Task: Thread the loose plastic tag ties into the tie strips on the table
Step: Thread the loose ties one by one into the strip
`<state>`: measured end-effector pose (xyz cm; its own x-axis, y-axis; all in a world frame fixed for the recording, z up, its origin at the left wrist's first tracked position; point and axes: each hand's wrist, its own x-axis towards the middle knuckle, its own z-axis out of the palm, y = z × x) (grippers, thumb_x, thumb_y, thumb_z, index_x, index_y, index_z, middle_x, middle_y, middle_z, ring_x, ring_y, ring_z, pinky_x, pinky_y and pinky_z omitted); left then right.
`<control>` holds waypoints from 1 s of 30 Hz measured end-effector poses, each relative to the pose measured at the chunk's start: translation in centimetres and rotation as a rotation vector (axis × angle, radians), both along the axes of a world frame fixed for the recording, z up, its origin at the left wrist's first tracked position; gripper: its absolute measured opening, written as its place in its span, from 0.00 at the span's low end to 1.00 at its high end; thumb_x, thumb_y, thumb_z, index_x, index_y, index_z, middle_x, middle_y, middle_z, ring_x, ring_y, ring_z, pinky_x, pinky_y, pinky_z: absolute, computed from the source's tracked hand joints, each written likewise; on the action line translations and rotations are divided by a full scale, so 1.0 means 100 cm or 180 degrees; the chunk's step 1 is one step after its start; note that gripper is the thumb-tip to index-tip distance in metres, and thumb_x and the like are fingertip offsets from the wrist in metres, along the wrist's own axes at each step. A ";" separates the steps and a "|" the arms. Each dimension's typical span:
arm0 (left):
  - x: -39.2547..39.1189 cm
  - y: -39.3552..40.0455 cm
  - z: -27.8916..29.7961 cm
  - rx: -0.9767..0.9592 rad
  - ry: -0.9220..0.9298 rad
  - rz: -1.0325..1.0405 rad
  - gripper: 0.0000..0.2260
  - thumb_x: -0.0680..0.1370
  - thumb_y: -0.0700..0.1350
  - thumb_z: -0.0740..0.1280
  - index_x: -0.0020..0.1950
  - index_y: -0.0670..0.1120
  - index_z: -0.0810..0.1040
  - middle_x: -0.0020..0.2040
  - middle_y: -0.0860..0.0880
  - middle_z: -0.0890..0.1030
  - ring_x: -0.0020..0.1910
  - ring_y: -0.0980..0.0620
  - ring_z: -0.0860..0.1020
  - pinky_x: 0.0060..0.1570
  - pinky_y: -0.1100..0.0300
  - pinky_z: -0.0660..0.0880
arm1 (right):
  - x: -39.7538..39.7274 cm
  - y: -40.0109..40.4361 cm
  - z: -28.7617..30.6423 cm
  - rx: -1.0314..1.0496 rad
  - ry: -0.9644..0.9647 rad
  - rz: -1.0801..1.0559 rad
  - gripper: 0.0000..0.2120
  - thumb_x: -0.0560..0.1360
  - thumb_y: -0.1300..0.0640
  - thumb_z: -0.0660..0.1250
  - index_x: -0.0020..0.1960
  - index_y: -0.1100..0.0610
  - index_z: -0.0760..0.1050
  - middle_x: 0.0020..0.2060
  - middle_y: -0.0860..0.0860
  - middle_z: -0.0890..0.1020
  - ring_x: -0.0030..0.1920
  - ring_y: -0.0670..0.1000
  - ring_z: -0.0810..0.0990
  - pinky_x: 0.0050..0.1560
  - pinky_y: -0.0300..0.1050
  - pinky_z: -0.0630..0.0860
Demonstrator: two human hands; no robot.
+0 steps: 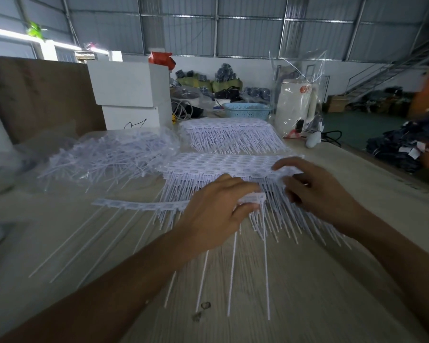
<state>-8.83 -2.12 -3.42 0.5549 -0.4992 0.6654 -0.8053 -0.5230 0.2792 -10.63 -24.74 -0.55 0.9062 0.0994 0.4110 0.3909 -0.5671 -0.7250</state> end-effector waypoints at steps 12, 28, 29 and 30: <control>0.004 0.004 0.003 -0.0240 0.0524 -0.0261 0.08 0.76 0.49 0.74 0.53 0.53 0.81 0.45 0.57 0.80 0.46 0.59 0.77 0.45 0.61 0.73 | -0.011 0.031 -0.009 0.0421 0.0756 0.0835 0.10 0.80 0.51 0.66 0.50 0.58 0.76 0.31 0.57 0.68 0.29 0.51 0.63 0.28 0.40 0.60; 0.007 0.015 0.005 0.0246 0.0143 0.0308 0.09 0.79 0.51 0.69 0.59 0.54 0.79 0.51 0.58 0.79 0.50 0.57 0.72 0.49 0.51 0.74 | -0.011 0.030 -0.013 0.1049 0.1108 0.0947 0.07 0.80 0.52 0.66 0.50 0.55 0.77 0.30 0.50 0.70 0.28 0.47 0.60 0.27 0.40 0.57; 0.007 0.015 0.005 0.0269 0.0119 0.0305 0.10 0.79 0.50 0.69 0.60 0.53 0.79 0.52 0.57 0.80 0.51 0.57 0.73 0.49 0.51 0.74 | -0.011 0.031 -0.012 0.1028 0.1041 0.0927 0.07 0.80 0.53 0.66 0.51 0.57 0.77 0.30 0.50 0.70 0.27 0.47 0.61 0.27 0.41 0.57; 0.006 0.016 0.006 0.0281 0.0110 0.0286 0.10 0.80 0.50 0.68 0.61 0.52 0.79 0.53 0.56 0.80 0.52 0.56 0.73 0.49 0.50 0.74 | -0.012 0.033 -0.012 0.0976 0.0966 0.0897 0.07 0.81 0.53 0.65 0.51 0.58 0.77 0.29 0.50 0.71 0.27 0.47 0.61 0.27 0.41 0.57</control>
